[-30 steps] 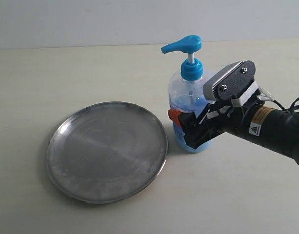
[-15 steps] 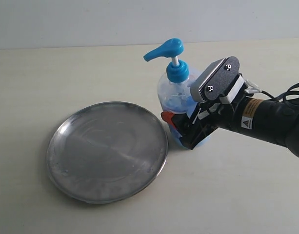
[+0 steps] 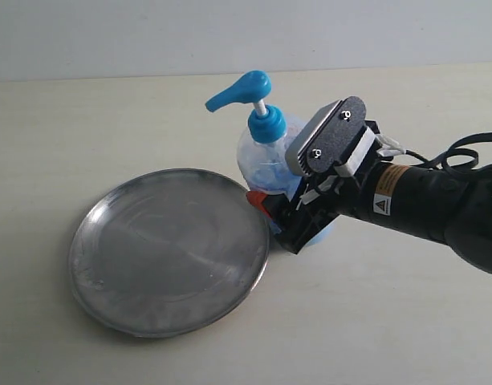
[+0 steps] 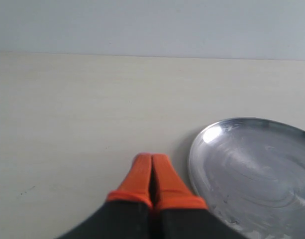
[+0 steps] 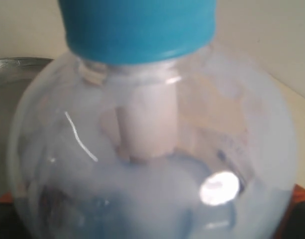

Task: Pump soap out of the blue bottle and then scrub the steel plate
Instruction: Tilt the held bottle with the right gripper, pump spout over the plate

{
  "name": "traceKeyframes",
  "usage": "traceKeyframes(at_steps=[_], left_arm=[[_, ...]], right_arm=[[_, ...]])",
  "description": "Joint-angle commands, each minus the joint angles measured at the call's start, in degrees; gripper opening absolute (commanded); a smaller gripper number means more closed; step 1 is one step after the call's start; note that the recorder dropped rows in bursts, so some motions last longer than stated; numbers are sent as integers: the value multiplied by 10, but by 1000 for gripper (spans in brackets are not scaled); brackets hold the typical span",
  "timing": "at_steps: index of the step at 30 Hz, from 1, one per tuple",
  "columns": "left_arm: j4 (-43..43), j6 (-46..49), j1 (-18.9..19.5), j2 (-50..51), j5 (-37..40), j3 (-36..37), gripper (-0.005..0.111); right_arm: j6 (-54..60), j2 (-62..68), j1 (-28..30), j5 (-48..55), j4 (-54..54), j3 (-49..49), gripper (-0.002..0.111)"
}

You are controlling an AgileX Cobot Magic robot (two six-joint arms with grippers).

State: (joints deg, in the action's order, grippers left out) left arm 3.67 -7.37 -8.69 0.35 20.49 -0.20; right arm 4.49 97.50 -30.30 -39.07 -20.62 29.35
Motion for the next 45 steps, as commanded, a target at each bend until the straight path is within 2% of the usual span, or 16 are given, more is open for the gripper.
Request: traceKeyframes(at_steps=[1, 10, 20, 26, 45], left_arm=[[3, 0, 1, 10, 5, -21, 1], [3, 0, 0, 93, 7, -102, 1], [5, 0, -59, 233, 7, -214, 1], [5, 0, -62, 291, 6, -287, 1], [5, 0, -62, 294, 2, -294, 1]], right_arm=[[20, -3, -4, 17, 29, 3, 0], [30, -3, -4, 18, 30, 3, 0], [30, -3, -4, 25, 30, 3, 0], [30, -3, -4, 26, 30, 3, 0], [30, -3, -4, 29, 28, 3, 0]])
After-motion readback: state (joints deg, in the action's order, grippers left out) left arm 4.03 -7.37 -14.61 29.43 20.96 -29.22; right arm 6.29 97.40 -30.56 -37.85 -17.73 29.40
